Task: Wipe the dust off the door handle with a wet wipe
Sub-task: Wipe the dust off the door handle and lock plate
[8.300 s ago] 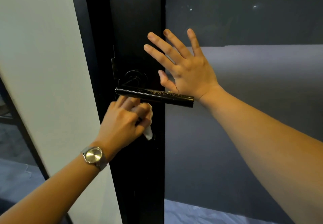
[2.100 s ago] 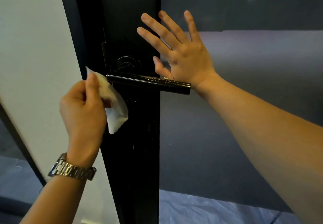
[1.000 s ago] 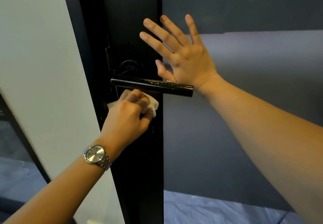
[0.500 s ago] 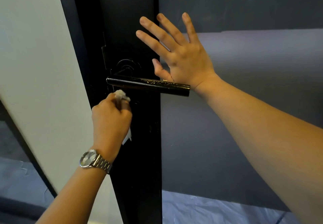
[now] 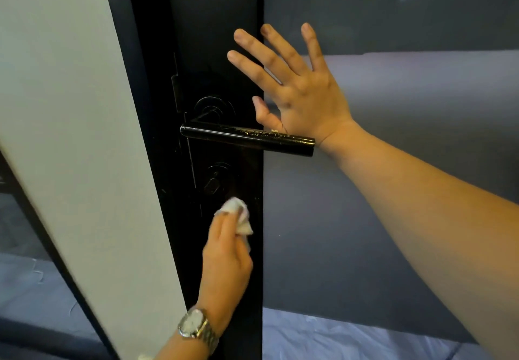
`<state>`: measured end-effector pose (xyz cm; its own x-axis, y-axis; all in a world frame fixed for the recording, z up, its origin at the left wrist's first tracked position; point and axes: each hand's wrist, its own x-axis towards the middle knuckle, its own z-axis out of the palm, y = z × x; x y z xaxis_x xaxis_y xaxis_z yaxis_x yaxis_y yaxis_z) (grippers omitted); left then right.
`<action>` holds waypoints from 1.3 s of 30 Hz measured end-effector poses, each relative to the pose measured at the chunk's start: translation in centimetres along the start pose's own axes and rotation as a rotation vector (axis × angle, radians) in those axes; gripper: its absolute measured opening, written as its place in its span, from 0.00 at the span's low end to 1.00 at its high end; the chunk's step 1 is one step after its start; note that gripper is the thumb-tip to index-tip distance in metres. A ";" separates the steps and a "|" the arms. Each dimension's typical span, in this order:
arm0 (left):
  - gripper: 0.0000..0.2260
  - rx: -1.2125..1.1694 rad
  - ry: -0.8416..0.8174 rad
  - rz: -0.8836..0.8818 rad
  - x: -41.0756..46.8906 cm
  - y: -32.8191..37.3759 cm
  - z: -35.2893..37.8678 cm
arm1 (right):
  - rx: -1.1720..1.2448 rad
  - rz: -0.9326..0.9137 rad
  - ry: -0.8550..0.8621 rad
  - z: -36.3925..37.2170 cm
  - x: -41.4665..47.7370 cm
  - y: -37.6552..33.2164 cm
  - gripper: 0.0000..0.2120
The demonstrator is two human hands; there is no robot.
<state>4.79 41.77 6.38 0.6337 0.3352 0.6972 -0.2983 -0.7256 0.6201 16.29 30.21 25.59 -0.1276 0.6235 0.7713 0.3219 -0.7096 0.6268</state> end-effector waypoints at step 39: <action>0.17 0.556 -0.045 0.388 6.5 3.1 -1.9 | 0.050 0.009 -0.019 0.1 -0.1 0.0 0.25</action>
<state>6.62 42.83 13.56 0.5872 -0.0286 0.8089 -0.1061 -0.9935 0.0419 16.34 30.21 25.53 -0.1066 0.6235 0.7745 0.3693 -0.6984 0.6131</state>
